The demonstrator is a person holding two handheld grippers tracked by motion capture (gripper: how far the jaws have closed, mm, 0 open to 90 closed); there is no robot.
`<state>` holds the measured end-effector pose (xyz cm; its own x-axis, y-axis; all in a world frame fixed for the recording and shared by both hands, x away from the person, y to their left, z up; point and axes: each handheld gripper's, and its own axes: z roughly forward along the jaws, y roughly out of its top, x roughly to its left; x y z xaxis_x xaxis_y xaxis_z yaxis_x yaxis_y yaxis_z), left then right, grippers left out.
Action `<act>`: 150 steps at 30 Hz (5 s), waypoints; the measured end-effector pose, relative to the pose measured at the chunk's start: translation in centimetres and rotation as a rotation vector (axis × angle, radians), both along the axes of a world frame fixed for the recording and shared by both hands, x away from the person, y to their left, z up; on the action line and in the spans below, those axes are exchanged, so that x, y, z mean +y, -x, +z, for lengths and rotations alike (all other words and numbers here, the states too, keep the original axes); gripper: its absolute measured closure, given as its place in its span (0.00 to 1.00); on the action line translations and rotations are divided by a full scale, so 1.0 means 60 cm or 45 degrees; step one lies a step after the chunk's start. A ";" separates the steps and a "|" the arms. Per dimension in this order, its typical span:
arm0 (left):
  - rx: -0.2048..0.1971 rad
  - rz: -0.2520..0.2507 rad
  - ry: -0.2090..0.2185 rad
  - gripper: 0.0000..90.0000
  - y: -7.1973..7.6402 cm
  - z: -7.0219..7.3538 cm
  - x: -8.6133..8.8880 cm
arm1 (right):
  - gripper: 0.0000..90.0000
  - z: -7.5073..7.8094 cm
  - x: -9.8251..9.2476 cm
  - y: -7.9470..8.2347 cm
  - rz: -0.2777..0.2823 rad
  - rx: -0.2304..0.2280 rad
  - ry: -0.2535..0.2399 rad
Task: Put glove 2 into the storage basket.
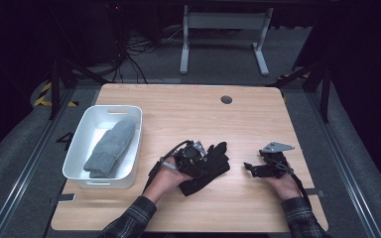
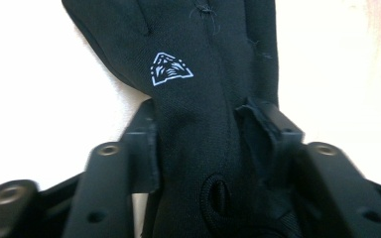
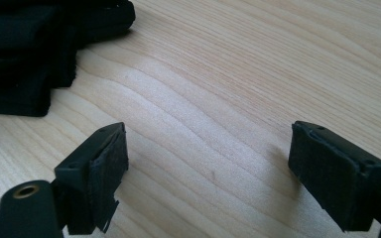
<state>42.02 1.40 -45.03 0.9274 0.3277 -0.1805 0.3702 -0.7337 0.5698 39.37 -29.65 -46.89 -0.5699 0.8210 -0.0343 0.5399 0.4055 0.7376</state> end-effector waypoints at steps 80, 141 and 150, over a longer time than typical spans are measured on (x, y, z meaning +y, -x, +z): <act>-0.072 0.716 0.166 0.76 -0.002 0.222 0.409 | 0.07 -0.001 0.003 -0.002 0.014 0.023 0.020; -0.127 0.736 0.188 0.20 -0.027 0.172 0.377 | 0.07 -0.001 0.004 0.000 0.012 0.022 0.020; -0.144 0.585 0.244 0.20 -0.005 0.175 0.288 | 0.07 -0.001 0.004 -0.001 0.018 0.026 0.016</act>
